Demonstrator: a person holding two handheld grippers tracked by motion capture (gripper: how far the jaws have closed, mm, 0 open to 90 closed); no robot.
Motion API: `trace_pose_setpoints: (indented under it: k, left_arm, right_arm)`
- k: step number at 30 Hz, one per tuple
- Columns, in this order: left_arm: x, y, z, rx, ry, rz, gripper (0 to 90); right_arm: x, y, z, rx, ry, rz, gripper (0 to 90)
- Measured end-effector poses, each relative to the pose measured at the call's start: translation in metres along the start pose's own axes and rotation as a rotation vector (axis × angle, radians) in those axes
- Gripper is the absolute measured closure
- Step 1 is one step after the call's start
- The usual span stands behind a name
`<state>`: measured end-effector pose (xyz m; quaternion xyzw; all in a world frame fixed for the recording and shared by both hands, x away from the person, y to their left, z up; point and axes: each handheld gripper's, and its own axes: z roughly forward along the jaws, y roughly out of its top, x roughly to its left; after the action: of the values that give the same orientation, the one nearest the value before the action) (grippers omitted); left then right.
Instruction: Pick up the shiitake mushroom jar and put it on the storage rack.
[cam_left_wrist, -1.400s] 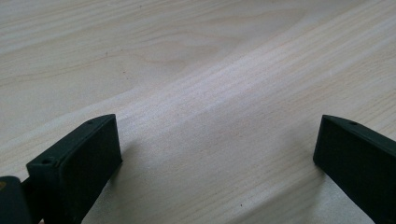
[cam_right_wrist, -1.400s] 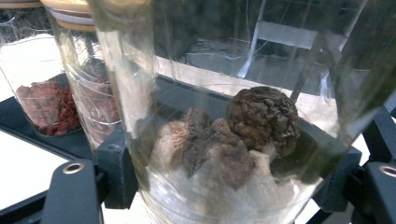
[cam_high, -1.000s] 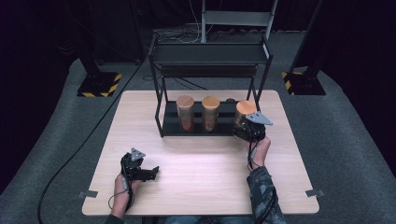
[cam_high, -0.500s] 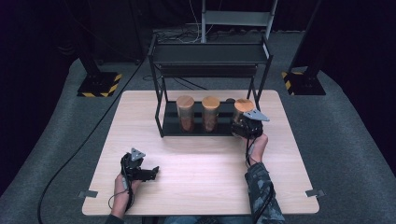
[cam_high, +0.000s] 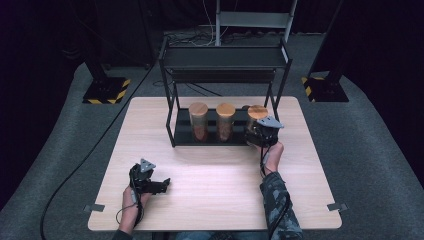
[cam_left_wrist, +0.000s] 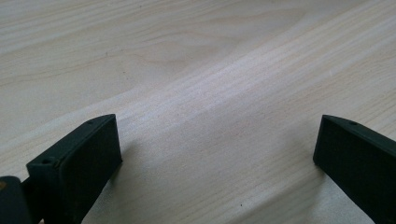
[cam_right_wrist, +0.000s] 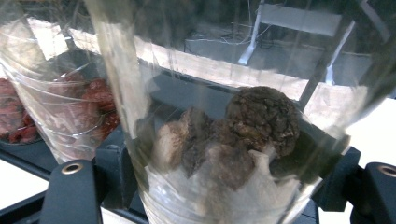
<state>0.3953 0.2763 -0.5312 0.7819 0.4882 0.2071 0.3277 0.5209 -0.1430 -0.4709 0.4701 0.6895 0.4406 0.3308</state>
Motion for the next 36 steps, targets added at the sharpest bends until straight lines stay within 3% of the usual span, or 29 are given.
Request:
trace_pose_setpoints:
  k: [19, 36]
  left_arm:
    - [0.0, 0.0, 0.0, 0.0, 0.0, 0.0, 0.1]
    - [0.0, 0.0, 0.0, 0.0, 0.0, 0.001, 0.1]
  right_arm:
    - [-0.003, -0.003, 0.023, 0.036, -0.002, 0.026, 24.6]
    - [-0.006, -0.003, 0.035, 0.034, -0.004, 0.05, 24.7]
